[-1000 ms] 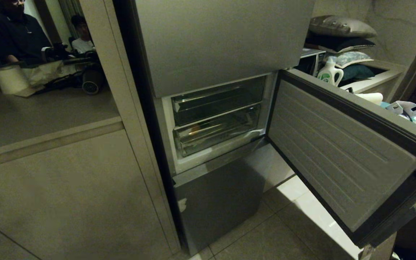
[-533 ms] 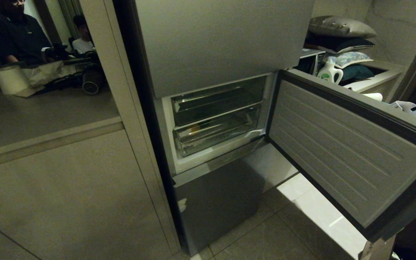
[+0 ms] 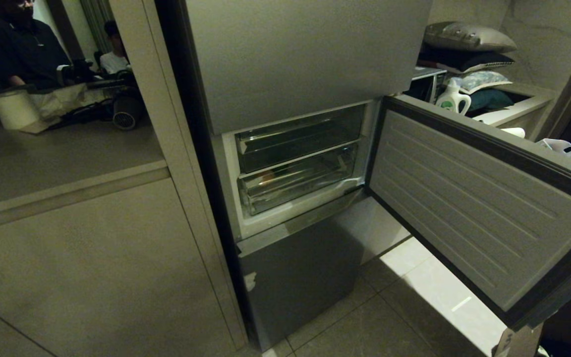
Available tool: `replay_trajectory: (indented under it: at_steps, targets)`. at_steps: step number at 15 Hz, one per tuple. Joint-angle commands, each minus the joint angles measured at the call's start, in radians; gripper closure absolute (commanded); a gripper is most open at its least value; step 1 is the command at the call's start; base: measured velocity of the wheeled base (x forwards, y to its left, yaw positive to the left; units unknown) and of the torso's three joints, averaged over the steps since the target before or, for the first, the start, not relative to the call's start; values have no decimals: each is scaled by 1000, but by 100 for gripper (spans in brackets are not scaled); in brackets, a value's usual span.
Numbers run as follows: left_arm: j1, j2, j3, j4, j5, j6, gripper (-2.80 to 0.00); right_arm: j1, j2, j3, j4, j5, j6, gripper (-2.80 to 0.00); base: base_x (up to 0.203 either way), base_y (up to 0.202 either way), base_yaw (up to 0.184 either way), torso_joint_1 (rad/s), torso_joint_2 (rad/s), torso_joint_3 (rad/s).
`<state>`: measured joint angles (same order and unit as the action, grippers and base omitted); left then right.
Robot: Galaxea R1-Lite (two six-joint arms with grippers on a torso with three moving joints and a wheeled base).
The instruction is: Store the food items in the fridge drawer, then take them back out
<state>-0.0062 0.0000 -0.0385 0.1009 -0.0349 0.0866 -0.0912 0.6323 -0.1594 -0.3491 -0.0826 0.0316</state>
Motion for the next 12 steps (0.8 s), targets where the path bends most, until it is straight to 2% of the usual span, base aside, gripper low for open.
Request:
replay_trajectory:
  at_steps: [1,4,8,12]
  targets:
    - [0,0,-1,0,0,1,0,-30,158,-55,-33,3,21,0,0,0,0,0,0,0]
    - [0,0,0,0,0,1,0,-71,417,-169,-126,40,40,0,0,0,0,0,0,0]
    - [0,0,0,0,1,1,0,-83,675,-279,-232,96,50,0,0,0,0,0,0,0]
    - [0,0,0,0,0,1,0,-90,816,-386,-308,105,49,0,0,0,0,0,0,0]
